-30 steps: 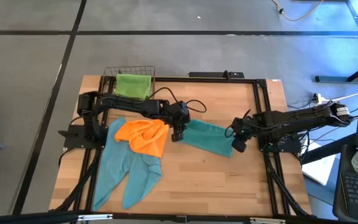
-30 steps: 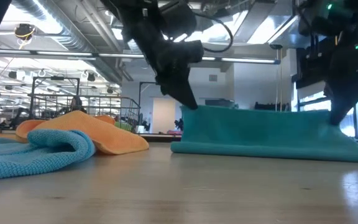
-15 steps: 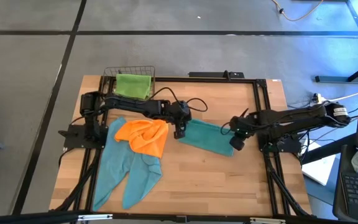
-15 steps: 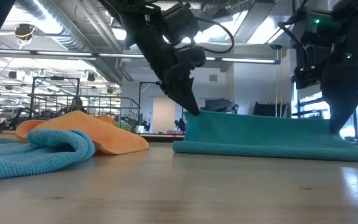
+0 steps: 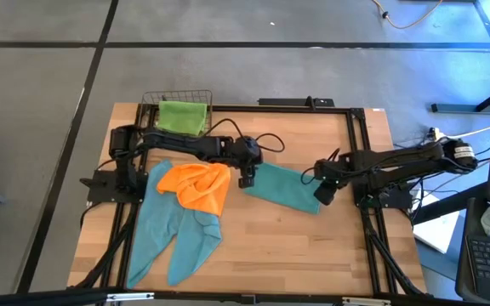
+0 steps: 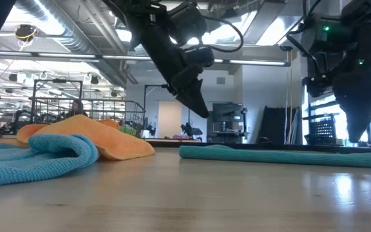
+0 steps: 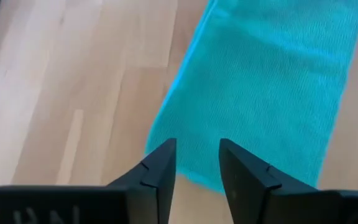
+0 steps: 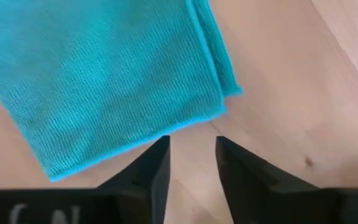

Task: Fold microfiber towels
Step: Fold the blue microfiber cloth

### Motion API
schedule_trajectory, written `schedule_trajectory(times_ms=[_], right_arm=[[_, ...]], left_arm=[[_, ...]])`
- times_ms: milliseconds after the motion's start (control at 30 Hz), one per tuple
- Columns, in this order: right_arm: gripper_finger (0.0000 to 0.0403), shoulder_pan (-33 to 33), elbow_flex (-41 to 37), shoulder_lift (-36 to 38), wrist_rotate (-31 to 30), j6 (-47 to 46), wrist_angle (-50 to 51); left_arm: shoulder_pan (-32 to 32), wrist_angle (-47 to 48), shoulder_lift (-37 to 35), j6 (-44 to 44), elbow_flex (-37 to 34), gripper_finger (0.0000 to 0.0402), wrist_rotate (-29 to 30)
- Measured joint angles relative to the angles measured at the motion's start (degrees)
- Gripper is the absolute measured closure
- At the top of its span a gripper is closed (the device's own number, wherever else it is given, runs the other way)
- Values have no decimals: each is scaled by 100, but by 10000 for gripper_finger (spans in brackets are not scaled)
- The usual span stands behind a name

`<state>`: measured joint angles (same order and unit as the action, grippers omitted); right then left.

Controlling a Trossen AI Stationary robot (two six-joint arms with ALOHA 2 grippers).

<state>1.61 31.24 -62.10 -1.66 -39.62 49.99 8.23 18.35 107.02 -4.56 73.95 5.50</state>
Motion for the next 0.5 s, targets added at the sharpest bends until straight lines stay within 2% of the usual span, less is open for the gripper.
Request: schedule_trajectory(times_ms=[133,300,500], right_arm=[[261,-9,158,210,45,92,-61],[260,-100,223,418,169,544,-1411],[259,-219,223,54,314,706,-2477]], left_arm=[[-28,643,-116,229,177,289,-25],[-209,814,-338,120,184,291,-342],[-507,1144,-457,344,178,293,-341]])
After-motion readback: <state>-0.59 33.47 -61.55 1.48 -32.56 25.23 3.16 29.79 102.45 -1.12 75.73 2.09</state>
